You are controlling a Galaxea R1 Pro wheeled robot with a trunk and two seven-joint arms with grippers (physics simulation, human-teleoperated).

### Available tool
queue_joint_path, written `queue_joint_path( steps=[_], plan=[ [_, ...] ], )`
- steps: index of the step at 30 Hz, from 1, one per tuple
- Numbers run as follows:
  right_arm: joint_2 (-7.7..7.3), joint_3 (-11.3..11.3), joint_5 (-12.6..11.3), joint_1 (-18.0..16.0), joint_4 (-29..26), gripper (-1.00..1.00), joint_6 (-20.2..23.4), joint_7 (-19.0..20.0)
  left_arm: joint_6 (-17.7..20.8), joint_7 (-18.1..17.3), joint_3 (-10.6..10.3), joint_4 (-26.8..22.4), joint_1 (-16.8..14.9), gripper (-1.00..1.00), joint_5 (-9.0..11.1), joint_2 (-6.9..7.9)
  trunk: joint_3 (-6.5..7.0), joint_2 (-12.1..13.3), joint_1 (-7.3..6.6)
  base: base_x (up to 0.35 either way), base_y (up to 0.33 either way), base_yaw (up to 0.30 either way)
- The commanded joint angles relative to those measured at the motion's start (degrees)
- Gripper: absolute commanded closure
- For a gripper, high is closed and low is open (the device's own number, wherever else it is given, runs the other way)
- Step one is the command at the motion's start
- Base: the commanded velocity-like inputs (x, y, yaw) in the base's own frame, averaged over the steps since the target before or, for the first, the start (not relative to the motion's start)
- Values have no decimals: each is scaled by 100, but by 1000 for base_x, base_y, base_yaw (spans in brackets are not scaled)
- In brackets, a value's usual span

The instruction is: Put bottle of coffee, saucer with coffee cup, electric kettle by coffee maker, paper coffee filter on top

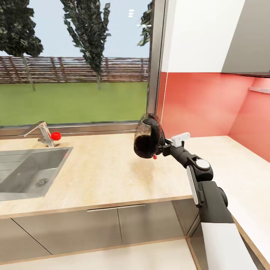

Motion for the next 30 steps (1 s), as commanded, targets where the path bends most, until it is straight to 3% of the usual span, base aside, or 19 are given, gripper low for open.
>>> queue_joint_path(
  steps=[1,5,6,8,21,30],
  plan=[
    [9,-14,39,-6,-15,100,18,46,-18,4,3,3,-3,-100,17,-1,-9,-8,1,0,0,0],
    [9,-22,-14,1,-15,100,22,41,-18,4,-9,4,-1,-100,-3,-12,-9,-8,1,0,0,26],
    [9,-23,-207,2,-16,100,24,40,-18,4,-10,4,-1,-100,-4,-14,-9,-8,1,0,0,167],
    [5,-24,-273,2,-15,100,26,38,-18,4,-6,4,-3,-100,-4,-17,-9,-8,1,0,0,224],
    [0,-25,-306,11,-9,100,27,37,-18,4,0,4,-1,-100,-5,-11,-9,-8,1,-5,0,272],
    [0,-25,-306,12,3,100,28,37,-18,4,5,4,0,-100,15,-10,-9,-8,1,-280,-2,277]
  ],
)
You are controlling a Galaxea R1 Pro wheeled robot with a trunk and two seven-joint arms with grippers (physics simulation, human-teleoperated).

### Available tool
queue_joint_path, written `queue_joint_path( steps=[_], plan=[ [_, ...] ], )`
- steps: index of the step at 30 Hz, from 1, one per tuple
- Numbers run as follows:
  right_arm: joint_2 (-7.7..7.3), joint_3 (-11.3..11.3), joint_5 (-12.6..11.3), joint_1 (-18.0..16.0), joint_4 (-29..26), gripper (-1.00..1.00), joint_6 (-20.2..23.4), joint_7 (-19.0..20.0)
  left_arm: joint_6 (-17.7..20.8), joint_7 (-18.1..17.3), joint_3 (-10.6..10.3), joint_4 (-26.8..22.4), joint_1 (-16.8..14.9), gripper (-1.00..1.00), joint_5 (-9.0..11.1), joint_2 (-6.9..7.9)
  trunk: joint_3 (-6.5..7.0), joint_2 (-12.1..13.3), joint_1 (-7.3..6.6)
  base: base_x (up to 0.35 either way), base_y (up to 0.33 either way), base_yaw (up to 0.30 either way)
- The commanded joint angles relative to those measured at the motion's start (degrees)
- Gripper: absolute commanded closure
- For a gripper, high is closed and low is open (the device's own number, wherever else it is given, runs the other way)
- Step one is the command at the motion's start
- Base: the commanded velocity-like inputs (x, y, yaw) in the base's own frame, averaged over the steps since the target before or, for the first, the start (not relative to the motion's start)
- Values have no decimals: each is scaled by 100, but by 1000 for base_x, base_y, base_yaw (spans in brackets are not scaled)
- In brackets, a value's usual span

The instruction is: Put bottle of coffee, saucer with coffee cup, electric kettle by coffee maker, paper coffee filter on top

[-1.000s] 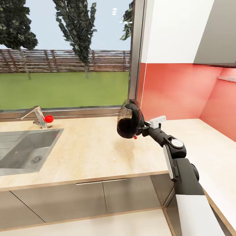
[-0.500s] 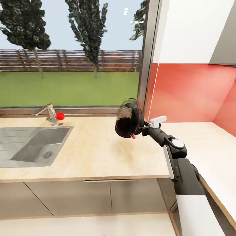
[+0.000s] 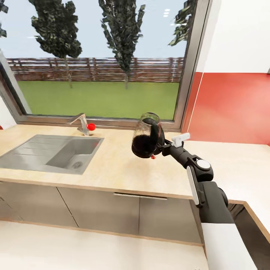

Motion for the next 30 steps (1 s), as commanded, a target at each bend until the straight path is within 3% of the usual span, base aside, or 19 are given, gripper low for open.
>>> queue_joint_path(
  steps=[1,10,16,30],
  plan=[
    [5,-14,39,-5,-13,100,20,46,-19,4,6,5,-5,-100,34,-2,-9,-8,-2,-279,-56,276],
    [5,-17,39,-5,-12,100,20,46,-18,4,13,5,-7,-100,69,-9,-9,-8,-2,-212,-119,222],
    [5,-15,39,30,-7,100,11,46,-11,9,24,5,-7,-100,70,-9,-13,-8,-2,-3,-2,41],
    [5,-14,39,100,-4,100,10,46,-10,12,24,5,-8,-100,73,-5,-13,-8,-2,0,0,255]
  ],
)
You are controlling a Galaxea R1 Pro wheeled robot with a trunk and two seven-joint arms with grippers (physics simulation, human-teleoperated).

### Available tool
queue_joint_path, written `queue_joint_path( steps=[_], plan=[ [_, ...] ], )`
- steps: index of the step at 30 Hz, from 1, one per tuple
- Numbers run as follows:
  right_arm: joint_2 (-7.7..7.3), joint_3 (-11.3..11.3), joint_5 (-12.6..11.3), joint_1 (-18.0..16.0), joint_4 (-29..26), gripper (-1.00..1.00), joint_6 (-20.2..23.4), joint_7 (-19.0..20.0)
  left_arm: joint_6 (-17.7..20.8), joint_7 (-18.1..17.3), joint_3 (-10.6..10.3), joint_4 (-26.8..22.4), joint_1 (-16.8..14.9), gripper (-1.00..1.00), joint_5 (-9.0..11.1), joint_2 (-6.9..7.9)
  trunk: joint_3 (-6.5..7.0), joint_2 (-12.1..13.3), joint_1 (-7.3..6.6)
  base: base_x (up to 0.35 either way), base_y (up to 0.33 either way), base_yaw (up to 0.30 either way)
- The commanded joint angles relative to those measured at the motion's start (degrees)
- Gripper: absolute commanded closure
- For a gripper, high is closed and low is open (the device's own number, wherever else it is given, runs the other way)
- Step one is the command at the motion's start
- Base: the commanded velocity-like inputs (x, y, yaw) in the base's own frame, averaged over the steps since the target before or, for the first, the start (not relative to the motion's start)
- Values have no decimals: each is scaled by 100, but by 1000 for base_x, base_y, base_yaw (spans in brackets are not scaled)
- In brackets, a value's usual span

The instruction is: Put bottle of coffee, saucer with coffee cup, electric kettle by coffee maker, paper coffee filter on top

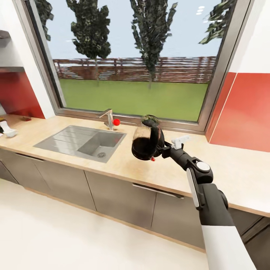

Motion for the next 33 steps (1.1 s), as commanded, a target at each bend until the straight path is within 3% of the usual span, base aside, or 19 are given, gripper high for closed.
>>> queue_joint_path(
  steps=[1,12,33],
  plan=[
    [5,-14,35,-5,-13,100,21,46,-19,4,8,5,-4,-100,26,1,-8,-8,1,0,0,270],
    [5,-14,34,-4,-13,100,13,46,-17,5,16,5,-2,-100,33,-1,-8,-8,1,-23,17,271],
    [7,-9,35,63,286,100,10,46,-10,14,16,5,-7,-100,37,-5,-8,-8,1,-205,192,271]
  ],
)
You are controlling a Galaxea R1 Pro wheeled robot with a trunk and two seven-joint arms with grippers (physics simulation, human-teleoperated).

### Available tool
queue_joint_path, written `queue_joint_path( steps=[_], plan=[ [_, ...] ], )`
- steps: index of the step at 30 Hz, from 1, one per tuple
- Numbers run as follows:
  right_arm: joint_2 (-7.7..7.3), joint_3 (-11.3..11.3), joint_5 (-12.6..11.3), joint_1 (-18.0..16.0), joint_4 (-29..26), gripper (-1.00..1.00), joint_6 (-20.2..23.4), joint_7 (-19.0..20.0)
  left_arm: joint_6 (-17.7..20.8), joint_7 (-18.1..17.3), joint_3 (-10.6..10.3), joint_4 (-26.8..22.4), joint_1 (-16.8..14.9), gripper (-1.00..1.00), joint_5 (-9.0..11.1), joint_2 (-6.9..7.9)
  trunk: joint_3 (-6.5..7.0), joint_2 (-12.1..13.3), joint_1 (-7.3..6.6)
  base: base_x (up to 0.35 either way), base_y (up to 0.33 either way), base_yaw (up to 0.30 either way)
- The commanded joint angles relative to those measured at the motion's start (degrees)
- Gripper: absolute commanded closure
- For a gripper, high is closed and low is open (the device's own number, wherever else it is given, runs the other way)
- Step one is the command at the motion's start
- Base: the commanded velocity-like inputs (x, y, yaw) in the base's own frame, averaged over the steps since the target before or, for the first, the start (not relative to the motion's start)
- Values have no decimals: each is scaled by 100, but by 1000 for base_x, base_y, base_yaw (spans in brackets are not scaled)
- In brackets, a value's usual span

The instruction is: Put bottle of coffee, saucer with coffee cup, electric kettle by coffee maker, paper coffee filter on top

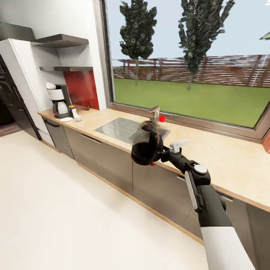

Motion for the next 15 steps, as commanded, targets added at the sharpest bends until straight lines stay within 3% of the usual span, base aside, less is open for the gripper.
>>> queue_joint_path(
  steps=[1,8,15],
  plan=[
    [9,-11,35,7,-9,100,17,45,-18,3,9,5,-4,-100,27,-1,-9,-8,0,-169,159,271],
    [12,-9,35,31,-4,100,6,45,-27,3,9,5,-6,-100,27,-1,-9,-8,0,-153,143,271],
    [13,-9,35,54,-4,100,5,45,-27,3,8,5,-5,-100,24,-1,-9,-8,0,-26,24,271]
  ],
)
